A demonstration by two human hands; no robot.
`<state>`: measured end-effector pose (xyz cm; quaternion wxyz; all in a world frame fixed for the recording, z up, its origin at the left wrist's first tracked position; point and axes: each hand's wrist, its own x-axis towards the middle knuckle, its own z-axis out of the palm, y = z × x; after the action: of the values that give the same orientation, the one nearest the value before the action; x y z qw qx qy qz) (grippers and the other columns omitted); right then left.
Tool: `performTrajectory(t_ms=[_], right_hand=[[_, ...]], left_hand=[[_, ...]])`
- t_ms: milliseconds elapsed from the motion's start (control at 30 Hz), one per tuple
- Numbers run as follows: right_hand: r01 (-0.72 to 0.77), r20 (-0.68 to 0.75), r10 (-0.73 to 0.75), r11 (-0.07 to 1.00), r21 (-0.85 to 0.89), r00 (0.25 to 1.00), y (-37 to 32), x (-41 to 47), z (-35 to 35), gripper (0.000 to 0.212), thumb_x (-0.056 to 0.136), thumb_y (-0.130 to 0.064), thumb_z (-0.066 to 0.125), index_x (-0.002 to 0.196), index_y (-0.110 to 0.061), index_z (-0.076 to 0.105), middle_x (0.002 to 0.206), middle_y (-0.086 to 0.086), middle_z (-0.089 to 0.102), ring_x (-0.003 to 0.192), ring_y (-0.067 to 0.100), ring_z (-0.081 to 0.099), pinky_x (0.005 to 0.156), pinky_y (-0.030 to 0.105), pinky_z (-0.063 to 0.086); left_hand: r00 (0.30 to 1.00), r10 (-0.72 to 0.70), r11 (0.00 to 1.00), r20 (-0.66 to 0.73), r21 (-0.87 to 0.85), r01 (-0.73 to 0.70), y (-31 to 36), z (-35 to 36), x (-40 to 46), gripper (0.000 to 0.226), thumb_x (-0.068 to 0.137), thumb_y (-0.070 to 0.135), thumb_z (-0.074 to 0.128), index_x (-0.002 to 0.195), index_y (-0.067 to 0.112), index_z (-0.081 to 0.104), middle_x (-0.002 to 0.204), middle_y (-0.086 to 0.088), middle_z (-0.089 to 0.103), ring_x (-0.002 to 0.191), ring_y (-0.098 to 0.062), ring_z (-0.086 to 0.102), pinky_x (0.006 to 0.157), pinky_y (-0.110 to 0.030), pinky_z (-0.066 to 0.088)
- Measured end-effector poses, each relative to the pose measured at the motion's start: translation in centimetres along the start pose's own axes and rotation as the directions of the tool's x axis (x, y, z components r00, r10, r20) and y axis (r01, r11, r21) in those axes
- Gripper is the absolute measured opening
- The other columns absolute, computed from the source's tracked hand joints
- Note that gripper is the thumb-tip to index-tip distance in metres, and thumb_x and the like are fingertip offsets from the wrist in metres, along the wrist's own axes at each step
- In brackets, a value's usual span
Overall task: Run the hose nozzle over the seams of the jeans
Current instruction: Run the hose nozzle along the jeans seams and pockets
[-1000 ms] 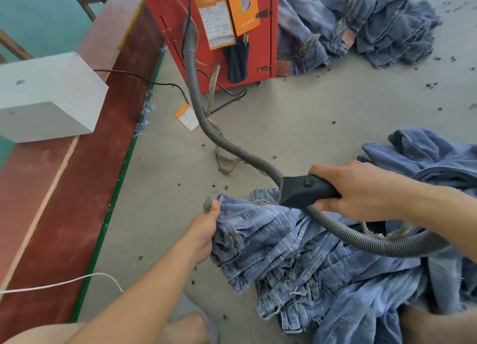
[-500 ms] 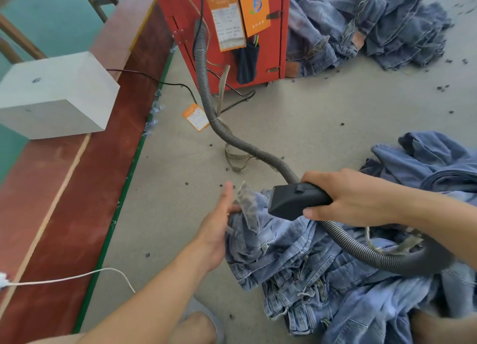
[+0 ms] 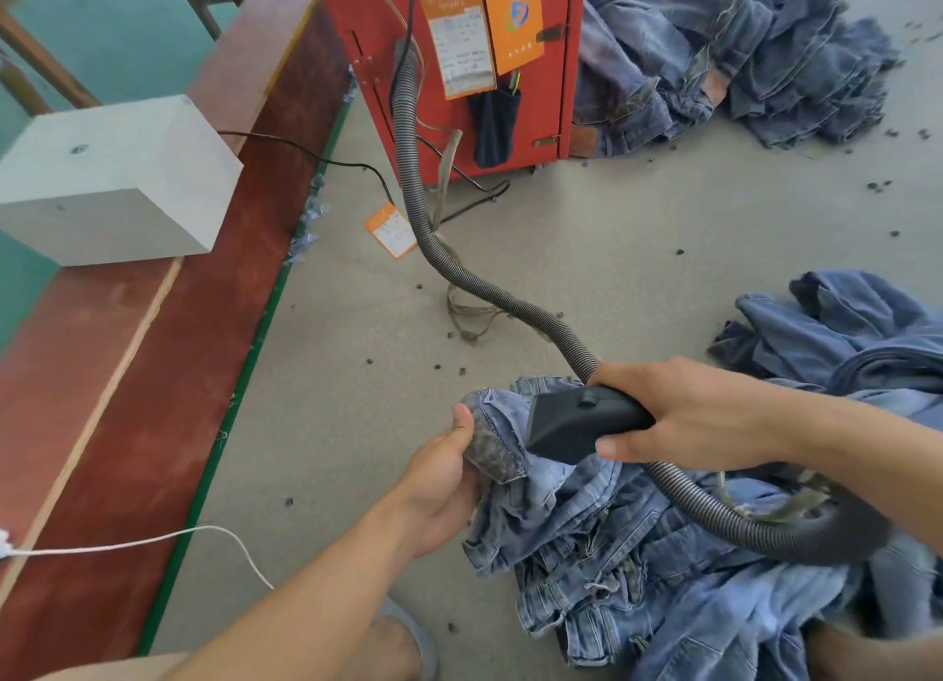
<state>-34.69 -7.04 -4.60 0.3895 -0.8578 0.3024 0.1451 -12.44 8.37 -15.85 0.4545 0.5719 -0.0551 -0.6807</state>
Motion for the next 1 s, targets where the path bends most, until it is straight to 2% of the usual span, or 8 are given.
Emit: performTrajectory(t_ms=[167, 267, 367, 500, 600, 767, 900, 1000], right_hand=[[-0.032, -0.017, 0.032, 0.999, 0.011, 0.999, -0.2, 1.1, 0.8, 0.019, 0.093, -0.047, 0.069, 0.099, -0.035, 0.055, 0.083, -0.007, 0.067, 0.068, 0.008, 0.063, 0.062, 0.025, 0.049], [-0.108, -0.256, 0.127, 0.990, 0.089, 0.958, 0.1, 1.8, 0.1, 0.020, 0.096, -0.042, 0.069, 0.105, -0.028, 0.058, 0.080, -0.004, 0.067, 0.065, 0.011, 0.064, 0.060, 0.028, 0.050], [-0.071, -0.180, 0.117, 0.967, 0.245, 0.977, 0.7, 1.0, -1.2, 0.015, 0.094, -0.037, 0.072, 0.099, -0.034, 0.059, 0.067, -0.007, 0.068, 0.049, 0.005, 0.061, 0.049, 0.020, 0.048], [-0.049, -0.003, 0.049, 0.998, -0.051, 0.999, -0.2, 1.4, 0.2, 0.020, 0.090, -0.050, 0.070, 0.097, -0.040, 0.054, 0.079, -0.009, 0.068, 0.065, 0.000, 0.063, 0.058, 0.020, 0.044], [-0.134, -0.214, 0.139, 0.990, 0.035, 0.967, -0.3, 3.4, -0.1, 0.020, 0.095, -0.044, 0.068, 0.102, -0.032, 0.053, 0.082, -0.009, 0.064, 0.069, 0.005, 0.060, 0.058, 0.022, 0.042], [-0.154, -0.509, 0.085, 0.983, -0.095, 0.856, 1.8, 2.0, -6.4, 0.025, 0.090, -0.042, 0.073, 0.101, -0.036, 0.052, 0.077, -0.016, 0.057, 0.069, 0.004, 0.054, 0.057, 0.023, 0.035], [-0.048, -0.719, -0.267, 0.921, -0.386, 0.642, 2.7, -1.3, -9.7, 0.036, 0.087, -0.044, 0.074, 0.113, -0.032, 0.052, 0.073, -0.016, 0.045, 0.060, 0.017, 0.040, 0.057, 0.031, 0.037], [0.037, -0.665, -0.386, 0.879, -0.475, 0.639, 3.3, -2.3, -9.5, 0.047, 0.091, -0.047, 0.067, 0.130, -0.028, 0.052, 0.088, -0.014, 0.048, 0.071, 0.017, 0.044, 0.065, 0.033, 0.042]], left_hand=[[0.985, -0.025, 0.997, 0.172, -0.061, 0.036, 0.0, 0.9, -0.7, 0.069, 0.104, 0.060, 0.025, 0.148, 0.015, 0.055, 0.148, -0.018, 0.056, 0.142, -0.037, 0.048, 0.119, -0.046, 0.036], [0.988, -0.006, 1.000, 0.157, -0.028, 0.011, 0.3, 1.2, -0.8, 0.069, 0.100, 0.060, 0.031, 0.147, 0.015, 0.056, 0.146, -0.016, 0.059, 0.137, -0.034, 0.055, 0.113, -0.045, 0.043], [0.988, -0.003, 1.000, 0.156, -0.010, 0.004, 0.5, 1.6, -0.8, 0.069, 0.100, 0.061, 0.028, 0.142, 0.016, 0.060, 0.143, -0.014, 0.062, 0.129, -0.031, 0.061, 0.105, -0.042, 0.047], [0.986, -0.062, 0.998, 0.152, -0.011, 0.064, 0.5, 1.3, -0.7, 0.077, 0.102, 0.065, 0.026, 0.140, 0.005, 0.055, 0.146, -0.024, 0.053, 0.124, -0.039, 0.052, 0.106, -0.051, 0.039], [0.972, -0.108, 0.992, 0.209, -0.036, 0.118, 1.6, 1.1, -0.8, 0.071, 0.105, 0.062, 0.027, 0.145, 0.013, 0.058, 0.146, -0.021, 0.057, 0.136, -0.041, 0.054, 0.107, -0.063, 0.046], [0.968, -0.033, 0.872, -0.249, -0.480, -0.094, 6.1, -3.6, 1.6, 0.082, 0.101, 0.064, 0.043, 0.156, 0.004, 0.037, 0.134, -0.025, 0.065, 0.116, -0.041, 0.067, 0.087, -0.051, 0.057], [0.897, -0.373, 0.911, -0.237, 0.088, 0.402, 2.6, -3.1, 1.2, 0.081, 0.081, 0.084, 0.056, 0.134, 0.023, 0.055, 0.138, -0.010, 0.065, 0.131, -0.034, 0.051, 0.112, -0.046, 0.032], [0.920, -0.329, 0.860, -0.215, 0.334, 0.386, 0.5, -2.0, 2.3, 0.062, 0.086, 0.057, 0.073, 0.137, 0.023, 0.060, 0.129, -0.002, 0.071, 0.134, -0.028, 0.048, 0.122, -0.046, 0.024]])
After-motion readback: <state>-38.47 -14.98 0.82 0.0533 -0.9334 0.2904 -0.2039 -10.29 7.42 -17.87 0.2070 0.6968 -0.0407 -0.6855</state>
